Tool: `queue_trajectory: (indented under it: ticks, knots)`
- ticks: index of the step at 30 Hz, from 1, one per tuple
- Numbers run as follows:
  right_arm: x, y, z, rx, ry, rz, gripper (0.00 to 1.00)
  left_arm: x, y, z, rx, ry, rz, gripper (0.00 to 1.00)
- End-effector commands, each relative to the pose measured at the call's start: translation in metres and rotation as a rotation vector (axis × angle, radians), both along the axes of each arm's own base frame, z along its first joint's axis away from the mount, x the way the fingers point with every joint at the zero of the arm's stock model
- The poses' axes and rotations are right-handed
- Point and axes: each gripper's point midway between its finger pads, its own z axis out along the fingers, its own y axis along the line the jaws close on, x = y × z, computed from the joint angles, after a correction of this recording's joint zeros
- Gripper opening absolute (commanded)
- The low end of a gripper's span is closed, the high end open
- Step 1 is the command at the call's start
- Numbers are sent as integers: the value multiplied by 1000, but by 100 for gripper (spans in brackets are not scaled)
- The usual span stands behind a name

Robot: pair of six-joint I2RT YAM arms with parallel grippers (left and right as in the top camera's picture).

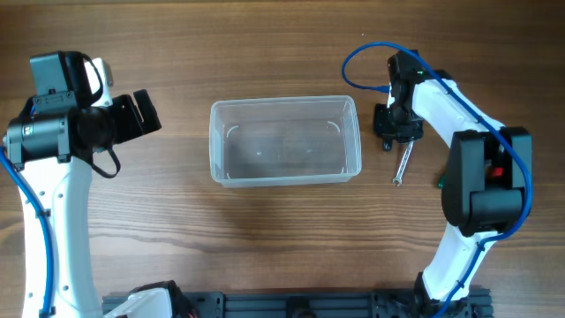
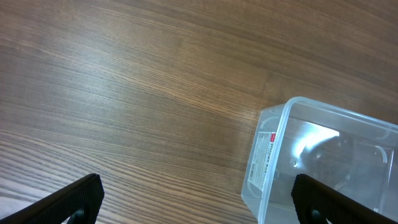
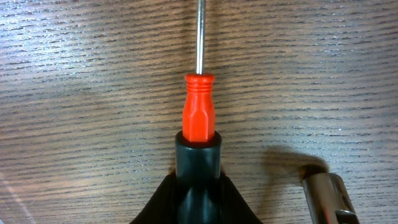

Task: Pack container
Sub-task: 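Retract the left arm and grasp the red-black screwdriver with the right gripper, then carry the red-black screwdriver into the container and release it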

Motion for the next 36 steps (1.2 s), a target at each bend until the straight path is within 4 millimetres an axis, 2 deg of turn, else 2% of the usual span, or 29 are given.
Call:
queue_trajectory:
  ticks: [1, 3, 8, 10, 12, 13, 15, 17, 18, 20, 22, 24, 27, 30, 32, 33, 36]
  knots:
    - [-8, 0, -14, -2, 43, 0, 11, 2, -1, 3, -17, -9, 4, 100]
    - [-8, 0, -14, -2, 43, 0, 4, 2, -1, 3, -17, -9, 4, 100]
    - [-6, 0, -12, -2, 37, -1, 4, 2, -1, 3, -17, -9, 4, 100]
    - [0, 0, -1, 0, 12, 0, 4, 2, -1, 3, -17, -9, 4, 100]
    - [12, 2, 24, 5, -51, 13, 4, 2, -1, 3, -17, -9, 4, 100]
    - [27, 3, 64, 8, -150, 51, 4, 2, -1, 3, -16, -9, 4, 100]
    - [37, 6, 101, 13, -236, 90, 4, 2, -1, 3, -17, -9, 4, 100]
    - [43, 20, 154, 27, -374, 205, 4, 2, -1, 3, -17, -9, 4, 100]
    - [43, 30, 180, 25, -444, 280, 4, 2, -1, 3, -17, -8, 4, 100]
    - [31, 62, 220, 47, -551, 507, 4, 2, -1, 3, -17, -9, 4, 100]
    - [9, 102, 238, 93, -599, 772, 5, 2, -1, 3, -17, -9, 4, 100]
    - [-26, 148, 238, 152, -594, 1127, 4, 2, -1, 3, -17, -9, 4, 100]
    - [-47, 181, 217, 149, -542, 1355, 4, 2, -1, 3, -17, -8, 4, 100]
    - [-48, 200, 187, 164, -471, 1424, 4, 2, -1, 3, -17, -8, 4, 100]
    - [-45, 210, 157, 190, -403, 1435, 4, 2, -1, 3, -17, -8, 4, 100]
    - [-44, 216, 131, 206, -340, 1442, 4, 2, -1, 3, -18, -8, 4, 100]
    - [-42, 221, 92, 230, -254, 1418, 4, 2, -1, 3, -17, -8, 4, 100]
